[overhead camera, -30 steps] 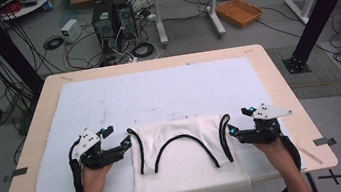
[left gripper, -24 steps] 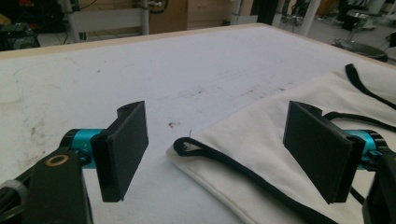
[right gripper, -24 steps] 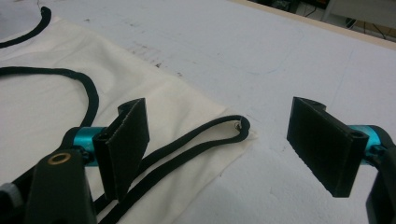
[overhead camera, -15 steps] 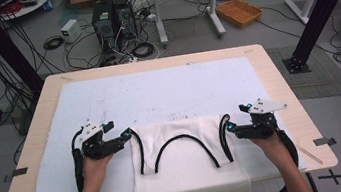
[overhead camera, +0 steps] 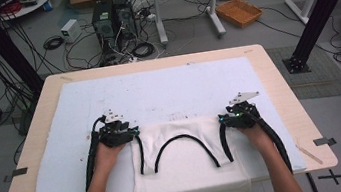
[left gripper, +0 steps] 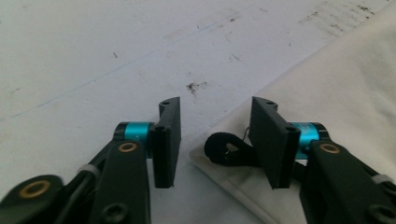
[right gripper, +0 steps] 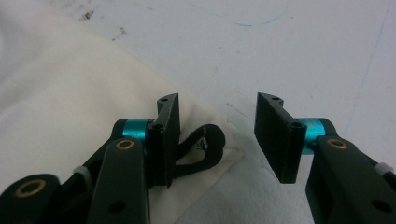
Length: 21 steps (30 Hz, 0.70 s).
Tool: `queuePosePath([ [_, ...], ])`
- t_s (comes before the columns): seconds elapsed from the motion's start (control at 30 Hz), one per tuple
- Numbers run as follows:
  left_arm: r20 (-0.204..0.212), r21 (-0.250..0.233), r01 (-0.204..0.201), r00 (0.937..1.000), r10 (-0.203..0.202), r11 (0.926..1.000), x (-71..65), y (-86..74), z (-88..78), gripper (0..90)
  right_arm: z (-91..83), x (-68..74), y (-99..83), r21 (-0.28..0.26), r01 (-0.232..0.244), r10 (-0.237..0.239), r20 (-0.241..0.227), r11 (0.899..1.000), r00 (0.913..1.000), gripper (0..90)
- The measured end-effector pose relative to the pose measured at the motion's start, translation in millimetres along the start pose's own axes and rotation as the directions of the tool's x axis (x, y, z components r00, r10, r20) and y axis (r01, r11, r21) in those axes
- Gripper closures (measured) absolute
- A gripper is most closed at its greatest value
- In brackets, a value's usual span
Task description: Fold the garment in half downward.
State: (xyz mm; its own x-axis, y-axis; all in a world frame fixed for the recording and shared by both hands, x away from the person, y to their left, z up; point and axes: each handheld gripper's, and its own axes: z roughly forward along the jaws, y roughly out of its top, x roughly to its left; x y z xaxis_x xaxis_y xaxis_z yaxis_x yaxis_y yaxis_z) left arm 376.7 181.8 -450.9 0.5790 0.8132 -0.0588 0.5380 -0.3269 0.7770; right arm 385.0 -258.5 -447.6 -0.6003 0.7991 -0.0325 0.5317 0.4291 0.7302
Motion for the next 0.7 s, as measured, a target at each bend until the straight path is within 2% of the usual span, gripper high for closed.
queuePosePath([
  [0.1,0.026,0.002,-0.021,0.9994,0.021,0.9998,-1.1,-0.2,-0.1,69.7,-0.9,-2.7,-0.4,0.004,0.004,-0.004,-0.011,1.000,0.9999,59.1],
  [0.2,0.047,0.002,0.008,0.9989,-0.008,1.0000,3.1,-1.3,-1.8,80.2,-1.1,-5.5,-1.1,0.005,-0.004,0.004,-0.033,1.000,0.9994,67.5],
  [0.27,0.059,-0.004,0.043,0.9974,-0.042,0.9991,6.2,-2.4,-2.4,82.5,-0.8,-6.1,-1.5,0.005,-0.012,0.012,-0.067,1.000,0.9977,76.9],
  [0.3,0.063,-0.002,0.044,0.9971,-0.044,0.9990,7.3,-2.5,-2.9,83.2,-0.7,-5.7,-1.4,0.005,-0.021,0.021,-0.085,1.000,0.9962,82.1],
  [0.4,0.053,-0.018,0.070,0.9962,-0.069,0.9974,8.6,-2.7,-3.8,84.5,-1.4,-6.4,-1.4,0.012,-0.037,0.038,-0.099,0.999,0.9943,85.0],
  [0.43,0.047,-0.041,0.086,0.9954,-0.084,0.9955,10.3,-3.0,-5.0,84.7,-1.7,-7.5,-1.4,0.008,-0.041,0.042,-0.091,0.999,0.9949,85.4],
  [0.47,0.047,-0.067,0.101,0.9941,-0.098,0.9926,13.4,-3.1,-6.8,84.8,-2.3,-8.4,-1.2,0.001,-0.045,0.045,-0.058,0.999,0.9973,85.6],
  [0.5,0.048,-0.102,0.134,0.9904,-0.129,0.9858,15.1,-2.5,-8.2,84.9,-3.1,-9.5,-0.9,-0.018,-0.056,0.055,-0.034,0.998,0.9979,85.8],
  [0.57,0.053,-0.164,0.165,0.9859,-0.158,0.9726,18.6,0.0,-10.9,85.0,-5.2,-12.3,1.3,-0.086,-0.064,0.063,-0.005,0.994,0.9980,85.9],
  [0.6,0.055,-0.203,0.178,0.9839,-0.170,0.9630,19.3,1.8,-11.8,85.1,-6.3,-13.1,3.4,-0.115,-0.068,0.070,0.009,0.991,0.9975,85.9],
  [0.7,0.077,-0.268,0.222,0.9748,-0.209,0.9373,19.5,3.8,-13.0,85.1,-8.4,-11.9,10.5,-0.182,-0.060,0.069,0.046,0.981,0.9965,85.8],
])
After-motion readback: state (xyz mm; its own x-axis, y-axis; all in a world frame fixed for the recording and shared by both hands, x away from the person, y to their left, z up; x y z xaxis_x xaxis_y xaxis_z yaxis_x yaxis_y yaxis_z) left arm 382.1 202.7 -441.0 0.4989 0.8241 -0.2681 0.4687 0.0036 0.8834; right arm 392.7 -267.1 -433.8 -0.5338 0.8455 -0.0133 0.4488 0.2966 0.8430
